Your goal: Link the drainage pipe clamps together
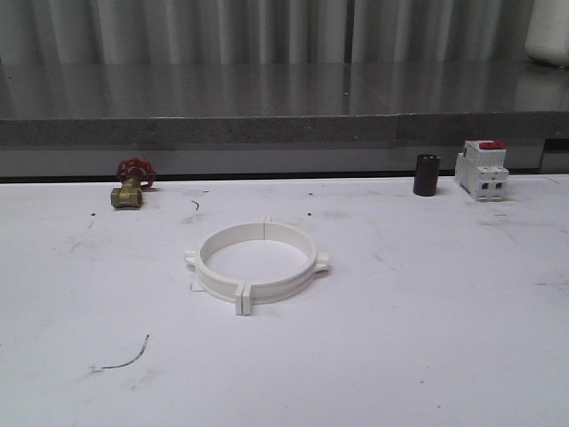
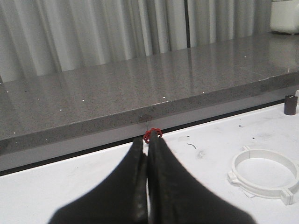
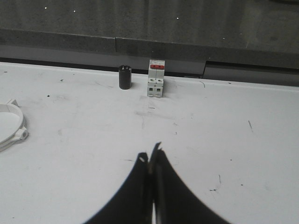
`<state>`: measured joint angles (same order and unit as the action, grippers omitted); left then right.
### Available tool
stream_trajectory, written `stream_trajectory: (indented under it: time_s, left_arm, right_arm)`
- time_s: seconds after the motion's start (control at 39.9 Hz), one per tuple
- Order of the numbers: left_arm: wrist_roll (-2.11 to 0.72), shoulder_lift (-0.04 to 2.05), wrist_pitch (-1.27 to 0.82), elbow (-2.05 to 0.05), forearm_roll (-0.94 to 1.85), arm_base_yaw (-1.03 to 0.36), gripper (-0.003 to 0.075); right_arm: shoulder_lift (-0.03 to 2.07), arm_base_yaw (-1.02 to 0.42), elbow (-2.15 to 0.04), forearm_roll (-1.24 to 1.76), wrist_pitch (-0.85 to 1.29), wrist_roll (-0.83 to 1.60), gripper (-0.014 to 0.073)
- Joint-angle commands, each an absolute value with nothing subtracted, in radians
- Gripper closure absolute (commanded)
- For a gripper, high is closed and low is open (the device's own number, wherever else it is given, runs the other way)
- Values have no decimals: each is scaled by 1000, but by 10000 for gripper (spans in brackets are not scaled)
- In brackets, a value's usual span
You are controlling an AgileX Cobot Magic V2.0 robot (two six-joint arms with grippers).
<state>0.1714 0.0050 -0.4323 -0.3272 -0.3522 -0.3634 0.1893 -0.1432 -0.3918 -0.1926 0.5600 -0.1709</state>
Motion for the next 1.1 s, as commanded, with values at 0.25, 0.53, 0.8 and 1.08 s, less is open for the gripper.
stream_trajectory:
  time_s: [0.25, 0.53, 0.8, 1.08]
  left_arm:
    - [70, 6, -312, -316, -249, -361, 741]
    - [-134, -27, -115, -156, 42, -201, 741]
    - [-67, -27, 0, -10, 48, -105, 741]
    - [-60, -27, -35, 8, 41, -88, 741]
  right_arm:
    - [199, -138, -418, -214, 477, -163, 707]
    - [199, -138, -418, -214, 477, -163, 707]
    - [199, -138, -418, -214, 477, -163, 707]
    - [199, -138, -418, -214, 477, -163, 707]
